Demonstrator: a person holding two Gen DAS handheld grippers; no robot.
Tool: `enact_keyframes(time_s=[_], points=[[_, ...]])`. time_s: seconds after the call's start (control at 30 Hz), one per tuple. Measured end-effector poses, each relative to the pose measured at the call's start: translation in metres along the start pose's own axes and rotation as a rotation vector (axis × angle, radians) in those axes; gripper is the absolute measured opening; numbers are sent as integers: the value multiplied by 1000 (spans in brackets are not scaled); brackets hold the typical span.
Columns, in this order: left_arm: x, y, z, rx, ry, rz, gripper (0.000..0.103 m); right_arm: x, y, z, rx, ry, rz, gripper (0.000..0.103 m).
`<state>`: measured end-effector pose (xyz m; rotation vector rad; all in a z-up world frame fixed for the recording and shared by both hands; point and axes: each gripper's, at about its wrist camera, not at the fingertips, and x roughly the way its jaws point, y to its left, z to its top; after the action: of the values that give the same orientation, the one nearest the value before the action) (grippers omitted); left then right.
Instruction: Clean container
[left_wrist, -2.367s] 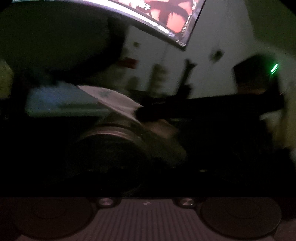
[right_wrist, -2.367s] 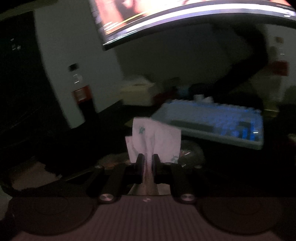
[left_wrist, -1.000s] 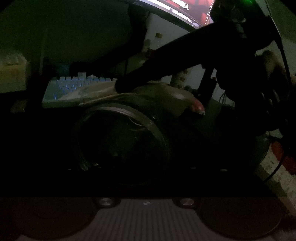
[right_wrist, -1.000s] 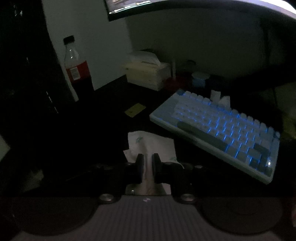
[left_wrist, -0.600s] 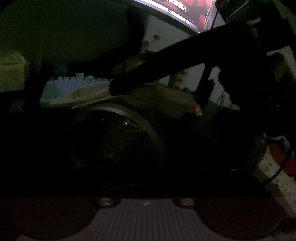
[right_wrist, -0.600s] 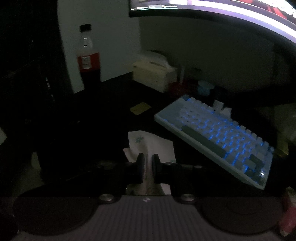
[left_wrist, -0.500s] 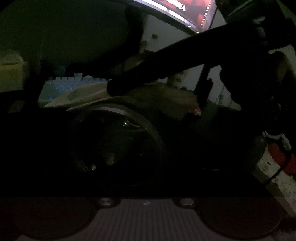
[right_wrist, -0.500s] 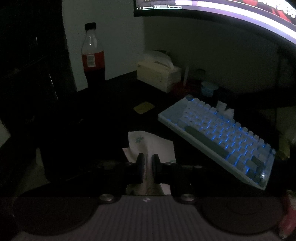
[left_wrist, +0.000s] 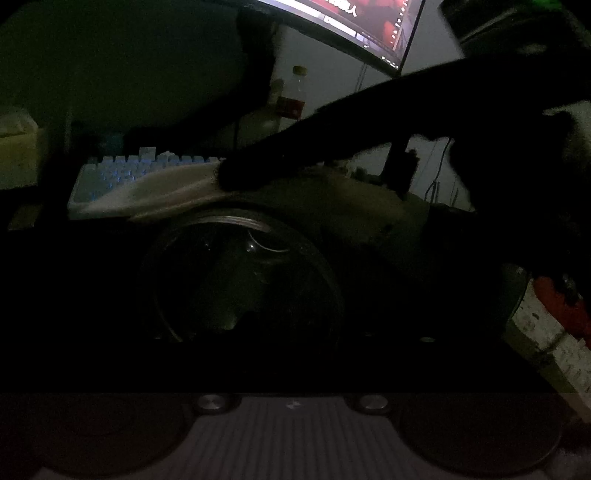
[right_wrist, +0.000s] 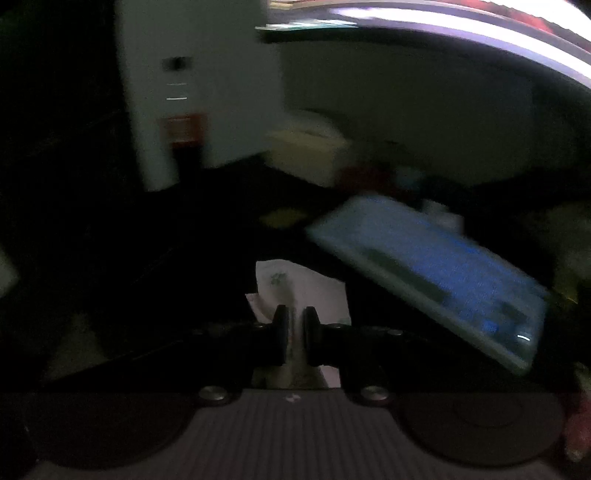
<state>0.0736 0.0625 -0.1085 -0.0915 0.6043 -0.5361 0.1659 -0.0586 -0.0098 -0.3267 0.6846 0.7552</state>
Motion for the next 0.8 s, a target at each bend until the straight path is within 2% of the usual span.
enact_keyframes(time_s=[0.07,0.2,0.27,0.37,0.47,0.53,0.63,0.73,0.8], points=[[0,0,0,1,-1,-1,41,4,-10,-2,15,-2,-59,11],[2,1,-1,8,-3,-5,45,-7,5,-9,-2,-36,28,11],[2,2,-2,5,-7,-9,48,-16,16,-13,-41,-60,119,11],[1,1,-2,2,-10,-7,51,-16,14,-15,-62,-68,75,11],[1,-2,-3,10,-9,-10,63,-2,-8,-12,5,-59,-63,11],[3,-5,-3,26,-8,-4,66,3,-19,-12,59,-61,-105,11],[5,-6,-3,39,-10,0,68,-5,-8,-19,62,-100,-20,11],[6,-4,-3,34,-12,-4,68,-18,11,-26,21,-135,123,11],[5,-3,-3,26,-13,-5,71,-17,10,-24,23,-132,119,11]])
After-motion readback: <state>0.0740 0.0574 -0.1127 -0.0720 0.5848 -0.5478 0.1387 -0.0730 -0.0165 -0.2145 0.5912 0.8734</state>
